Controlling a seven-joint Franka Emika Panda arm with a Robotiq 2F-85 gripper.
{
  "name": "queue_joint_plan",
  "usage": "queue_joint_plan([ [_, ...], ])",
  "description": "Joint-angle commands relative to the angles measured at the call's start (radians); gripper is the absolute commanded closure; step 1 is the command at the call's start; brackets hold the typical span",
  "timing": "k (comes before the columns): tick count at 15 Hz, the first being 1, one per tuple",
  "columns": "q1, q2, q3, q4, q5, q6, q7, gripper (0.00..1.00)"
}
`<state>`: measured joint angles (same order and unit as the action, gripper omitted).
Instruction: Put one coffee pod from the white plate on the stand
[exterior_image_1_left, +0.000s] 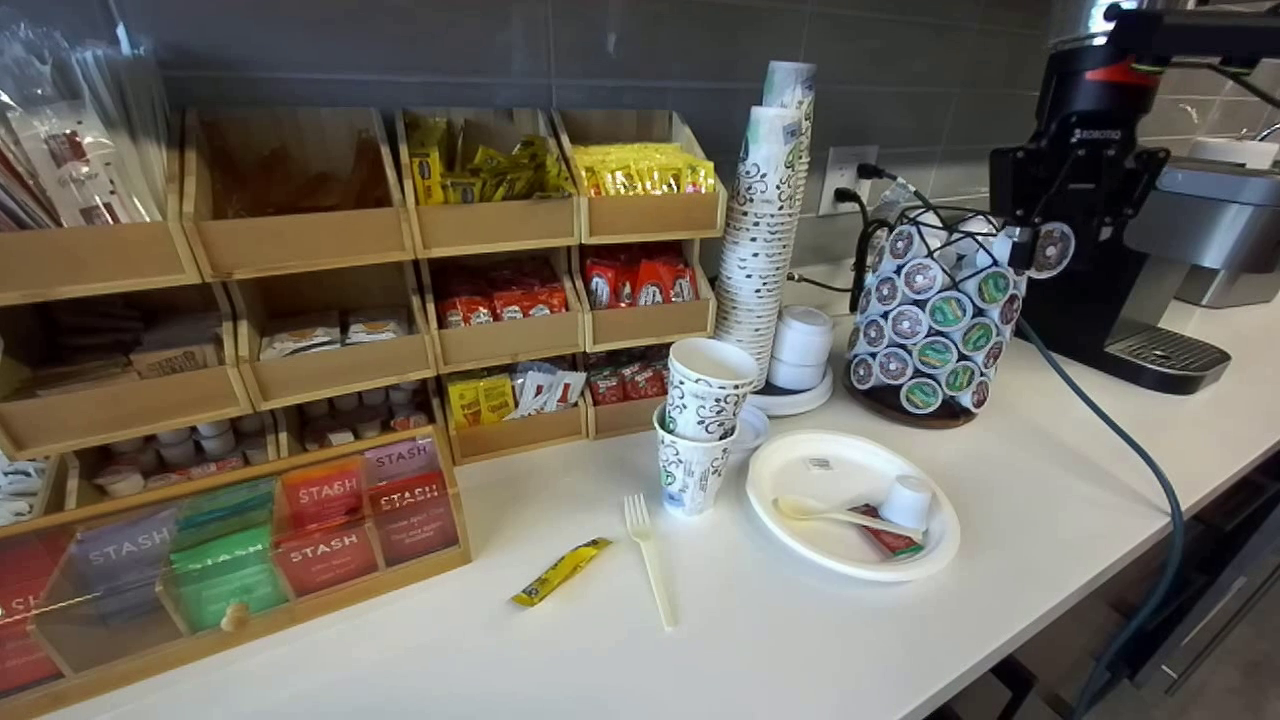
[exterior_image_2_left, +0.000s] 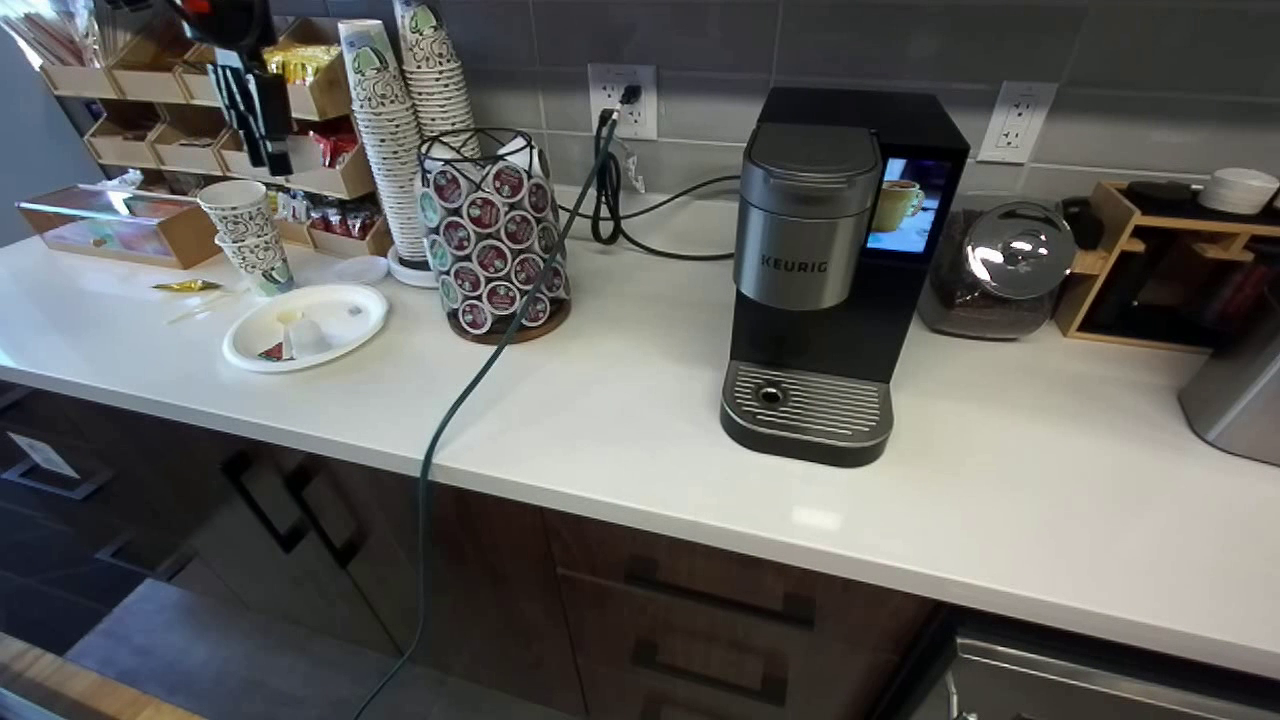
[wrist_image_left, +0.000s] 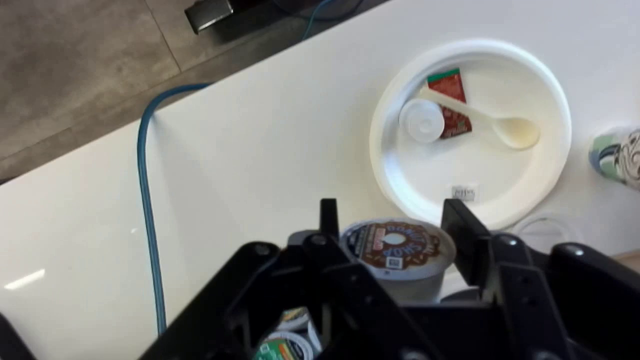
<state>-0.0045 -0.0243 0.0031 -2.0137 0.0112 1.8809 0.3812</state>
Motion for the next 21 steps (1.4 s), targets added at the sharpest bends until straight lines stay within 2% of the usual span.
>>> queue_joint_plan([
  [1, 0.005, 0.103, 0.004, 0.047, -0.095, 0.117, 0.034, 0.71],
  [5, 0.015, 0.162, -0.012, 0.066, -0.212, 0.116, 0.044, 0.71],
  [8, 0.012, 0.155, -0.016, 0.050, -0.181, 0.129, 0.030, 0.71],
  [9, 0.012, 0.156, -0.018, 0.051, -0.181, 0.129, 0.031, 0.46],
  [10, 0.011, 0.155, -0.018, 0.051, -0.181, 0.129, 0.030, 0.71],
  [13, 0.003, 0.180, -0.022, 0.064, -0.150, 0.169, 0.020, 0.71],
  [21, 0.001, 0.165, -0.048, 0.075, -0.129, 0.166, 0.071, 0.71],
])
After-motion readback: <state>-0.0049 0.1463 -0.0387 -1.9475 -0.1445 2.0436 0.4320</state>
